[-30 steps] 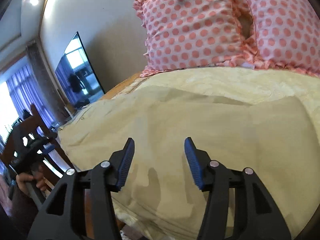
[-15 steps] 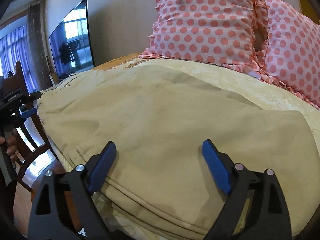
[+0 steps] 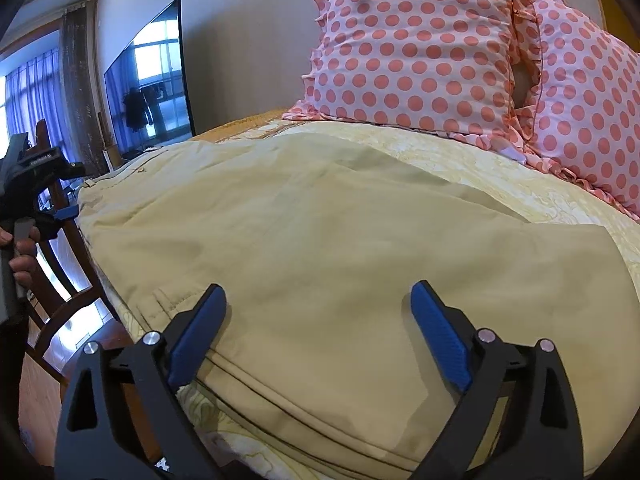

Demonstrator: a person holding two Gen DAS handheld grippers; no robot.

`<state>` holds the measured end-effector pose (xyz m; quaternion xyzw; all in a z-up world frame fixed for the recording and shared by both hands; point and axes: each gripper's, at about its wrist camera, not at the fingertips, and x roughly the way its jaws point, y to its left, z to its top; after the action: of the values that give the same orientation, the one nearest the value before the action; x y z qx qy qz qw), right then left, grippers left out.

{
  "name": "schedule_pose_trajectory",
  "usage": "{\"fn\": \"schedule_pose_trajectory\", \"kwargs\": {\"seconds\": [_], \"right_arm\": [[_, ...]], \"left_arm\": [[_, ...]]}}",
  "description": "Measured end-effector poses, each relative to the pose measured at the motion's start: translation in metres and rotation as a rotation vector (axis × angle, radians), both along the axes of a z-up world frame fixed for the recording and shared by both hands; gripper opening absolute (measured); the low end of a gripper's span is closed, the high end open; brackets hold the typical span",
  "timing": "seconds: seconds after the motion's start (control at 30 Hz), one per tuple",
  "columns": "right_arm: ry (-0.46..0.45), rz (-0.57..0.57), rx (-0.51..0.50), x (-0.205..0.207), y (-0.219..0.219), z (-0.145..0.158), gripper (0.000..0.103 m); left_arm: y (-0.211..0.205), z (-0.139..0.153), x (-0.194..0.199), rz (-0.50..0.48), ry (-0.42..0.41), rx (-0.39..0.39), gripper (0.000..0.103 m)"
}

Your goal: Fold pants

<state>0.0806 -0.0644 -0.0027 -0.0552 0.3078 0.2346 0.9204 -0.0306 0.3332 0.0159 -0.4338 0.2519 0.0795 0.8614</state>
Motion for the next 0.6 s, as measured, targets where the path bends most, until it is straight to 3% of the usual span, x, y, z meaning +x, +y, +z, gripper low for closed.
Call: {"fn": "schedule_pose_trajectory", "kwargs": {"seconds": [0.1,0.3,0.4,0.43,0.47,0.5,0.53,0.6], "right_arm": [[-0.006,0.002,0.004,0.0,0.0,-0.001,0.095],[-0.013,0.012,0.017,-0.001,-0.002,-0.002,0.095],[-0.017,0.013,0.025,-0.002,-0.003,-0.002,0.095],[-0.018,0.015,0.03,-0.003,-0.004,-0.002,0.095],[-0.018,0.017,0.037,-0.003,-0.005,-0.002,0.095],[-0.014,0.02,0.06,-0.004,-0.008,-0.001,0.095],[-0.007,0.025,0.089,-0.006,-0.013,0.0,0.095],[-0.004,0.021,0.142,-0.008,-0.023,0.003,0.095]], "left_arm": [[-0.003,-0.004,0.005,-0.04,-0.025,-0.09,0.074],[0.015,0.007,0.022,0.07,0.009,0.0,0.074],[0.029,0.004,0.03,0.115,0.032,-0.008,0.071],[0.03,0.003,0.032,0.121,0.031,-0.013,0.057],[0.029,0.002,0.035,0.126,0.044,0.007,0.034],[0.023,0.004,0.039,0.136,0.072,0.069,0.021],[0.017,0.009,0.04,0.136,0.079,0.123,0.011],[-0.001,0.029,0.041,0.119,0.06,0.231,0.008]]}}
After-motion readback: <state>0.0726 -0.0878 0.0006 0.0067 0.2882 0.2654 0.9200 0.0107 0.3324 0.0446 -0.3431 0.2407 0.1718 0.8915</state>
